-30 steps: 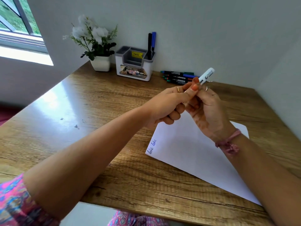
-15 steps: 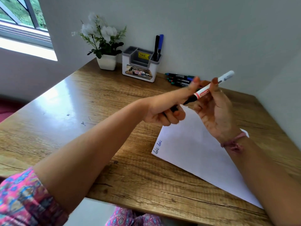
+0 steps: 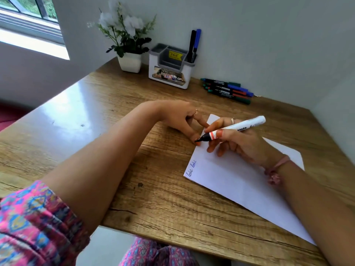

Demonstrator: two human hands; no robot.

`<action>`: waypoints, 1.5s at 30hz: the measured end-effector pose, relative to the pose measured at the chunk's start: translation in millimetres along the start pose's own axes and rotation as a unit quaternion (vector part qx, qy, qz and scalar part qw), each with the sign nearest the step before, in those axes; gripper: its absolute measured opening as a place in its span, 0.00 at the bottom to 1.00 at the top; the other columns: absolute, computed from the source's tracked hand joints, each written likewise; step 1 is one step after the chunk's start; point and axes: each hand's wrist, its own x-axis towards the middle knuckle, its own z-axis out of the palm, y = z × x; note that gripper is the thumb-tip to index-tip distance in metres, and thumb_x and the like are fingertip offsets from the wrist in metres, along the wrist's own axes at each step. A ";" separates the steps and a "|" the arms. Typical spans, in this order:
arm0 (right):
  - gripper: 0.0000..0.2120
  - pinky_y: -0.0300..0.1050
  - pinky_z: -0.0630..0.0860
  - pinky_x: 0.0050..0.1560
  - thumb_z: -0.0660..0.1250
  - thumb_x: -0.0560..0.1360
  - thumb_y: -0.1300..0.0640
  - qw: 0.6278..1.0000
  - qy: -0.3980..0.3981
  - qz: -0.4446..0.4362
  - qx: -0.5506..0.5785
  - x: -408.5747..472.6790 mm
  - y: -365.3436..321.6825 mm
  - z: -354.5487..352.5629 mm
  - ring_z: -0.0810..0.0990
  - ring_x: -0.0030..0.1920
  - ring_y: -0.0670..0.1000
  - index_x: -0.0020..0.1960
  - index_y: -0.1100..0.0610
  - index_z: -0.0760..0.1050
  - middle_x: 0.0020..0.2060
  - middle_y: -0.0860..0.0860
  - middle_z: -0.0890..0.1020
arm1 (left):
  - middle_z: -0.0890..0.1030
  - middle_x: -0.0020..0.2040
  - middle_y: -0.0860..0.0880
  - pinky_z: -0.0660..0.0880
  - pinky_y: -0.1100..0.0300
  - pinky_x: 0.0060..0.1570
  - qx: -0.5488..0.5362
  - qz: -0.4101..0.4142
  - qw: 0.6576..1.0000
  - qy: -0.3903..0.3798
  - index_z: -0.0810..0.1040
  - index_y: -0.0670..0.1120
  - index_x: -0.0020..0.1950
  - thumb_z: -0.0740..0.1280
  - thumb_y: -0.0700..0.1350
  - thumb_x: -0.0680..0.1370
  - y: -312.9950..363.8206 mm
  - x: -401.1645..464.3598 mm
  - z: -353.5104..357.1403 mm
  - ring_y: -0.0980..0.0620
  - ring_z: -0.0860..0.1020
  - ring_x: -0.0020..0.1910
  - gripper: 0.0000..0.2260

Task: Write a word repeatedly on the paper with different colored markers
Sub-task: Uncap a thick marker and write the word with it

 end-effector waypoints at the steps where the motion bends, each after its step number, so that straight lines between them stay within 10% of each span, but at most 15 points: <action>1: 0.06 0.41 0.78 0.31 0.66 0.70 0.62 1.000 -0.012 -0.001 -0.017 0.9 -0.8 1.0 0.83 0.36 0.53 0.44 0.56 0.81 0.40 0.59 0.82 | 0.73 0.35 0.52 0.64 0.60 0.37 0.005 0.003 1.000 0.004 0.69 0.68 0.58 0.71 0.59 0.70 -1.6 0.7 -0.1 0.57 0.71 0.36 0.19; 6: 0.08 0.41 0.78 0.33 0.68 0.67 0.66 0.996 -0.026 -0.032 -0.075 6.3 -0.9 6.4 0.80 0.32 0.48 0.45 0.61 0.77 0.32 0.51 0.81 | 0.73 0.32 0.54 0.65 0.60 0.35 -0.003 0.002 1.000 0.013 0.70 0.69 0.41 0.72 0.57 0.69 -3.0 3.6 1.3 0.57 0.71 0.33 0.12; 15: 0.06 0.31 0.71 0.29 0.64 0.66 0.69 0.990 -0.020 -0.063 -0.124 0.5 5.6 15.4 0.76 0.27 0.41 0.37 0.59 0.71 0.26 0.42 0.78 | 0.69 0.36 0.56 0.63 0.62 0.34 0.019 -0.029 0.999 0.009 0.66 0.60 0.69 0.71 0.60 0.68 2.5 7.1 2.2 0.57 0.68 0.35 0.31; 23: 0.06 0.32 0.73 0.34 0.67 0.63 0.55 0.988 -0.022 -0.069 -0.134 1.1 6.8 18.2 0.78 0.33 0.41 0.37 0.56 0.73 0.31 0.41 0.80 | 0.69 0.36 0.57 0.62 0.62 0.35 0.005 -0.039 0.999 0.003 0.67 0.61 0.69 0.73 0.62 0.66 2.7 6.4 1.0 0.58 0.68 0.35 0.33; 35: 0.05 0.29 0.72 0.32 0.66 0.66 0.67 0.988 -0.026 -0.063 -0.136 3.4 8.0 17.6 0.78 0.31 0.40 0.37 0.58 0.72 0.29 0.41 0.80 | 0.70 0.33 0.55 0.65 0.60 0.37 -0.011 -0.033 0.999 -0.004 0.69 0.59 0.68 0.74 0.59 0.66 4.3 4.1 -0.8 0.57 0.69 0.33 0.32; 45: 0.10 0.32 0.73 0.32 0.68 0.63 0.57 0.990 -0.016 -0.061 -0.123 3.1 9.5 16.0 0.78 0.31 0.42 0.40 0.62 0.72 0.29 0.44 0.80 | 0.67 0.34 0.58 0.63 0.63 0.36 -0.009 -0.042 0.999 -0.008 0.67 0.60 0.69 0.73 0.60 0.66 6.9 3.3 -1.2 0.58 0.67 0.33 0.33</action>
